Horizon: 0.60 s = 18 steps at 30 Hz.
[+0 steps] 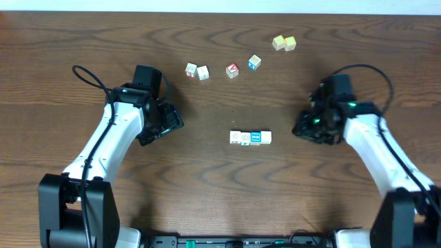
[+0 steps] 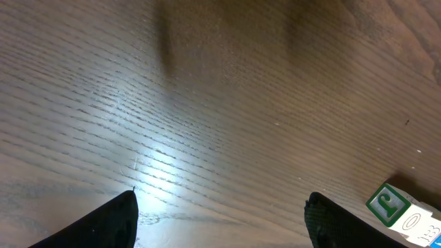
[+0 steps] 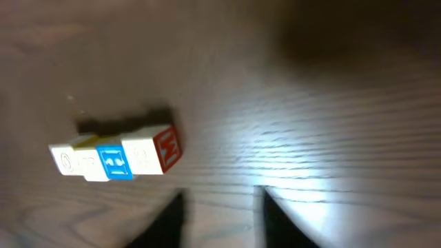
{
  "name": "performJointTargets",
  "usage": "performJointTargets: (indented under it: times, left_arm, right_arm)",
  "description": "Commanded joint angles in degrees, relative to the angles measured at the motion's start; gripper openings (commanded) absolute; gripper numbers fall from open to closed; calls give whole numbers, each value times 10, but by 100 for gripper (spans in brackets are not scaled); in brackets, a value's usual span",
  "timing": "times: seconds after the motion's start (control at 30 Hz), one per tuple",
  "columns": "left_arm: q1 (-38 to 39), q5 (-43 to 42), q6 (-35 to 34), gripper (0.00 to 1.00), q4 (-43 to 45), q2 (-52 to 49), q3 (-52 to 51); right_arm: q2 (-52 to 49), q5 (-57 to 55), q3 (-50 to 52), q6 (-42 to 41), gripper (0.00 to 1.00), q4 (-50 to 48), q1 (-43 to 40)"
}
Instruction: Lift 4 blocks
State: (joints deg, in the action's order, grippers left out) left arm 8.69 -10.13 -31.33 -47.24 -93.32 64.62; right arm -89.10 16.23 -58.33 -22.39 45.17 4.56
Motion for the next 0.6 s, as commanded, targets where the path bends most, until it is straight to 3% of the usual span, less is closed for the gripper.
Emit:
performJointTargets:
  times: [0.0, 0.03, 0.57]
  left_arm:
    - [-1, 7, -3, 78, 0, 1, -1]
    - [-1, 7, -3, 78, 0, 1, -1]
    - [-1, 7, -3, 78, 0, 1, -1]
  right_arm:
    - [28, -28, -9, 4, 82, 0, -30]
    - [32, -33, -9, 4, 99, 0, -39]
    - [32, -31, -9, -3, 99, 0, -50]
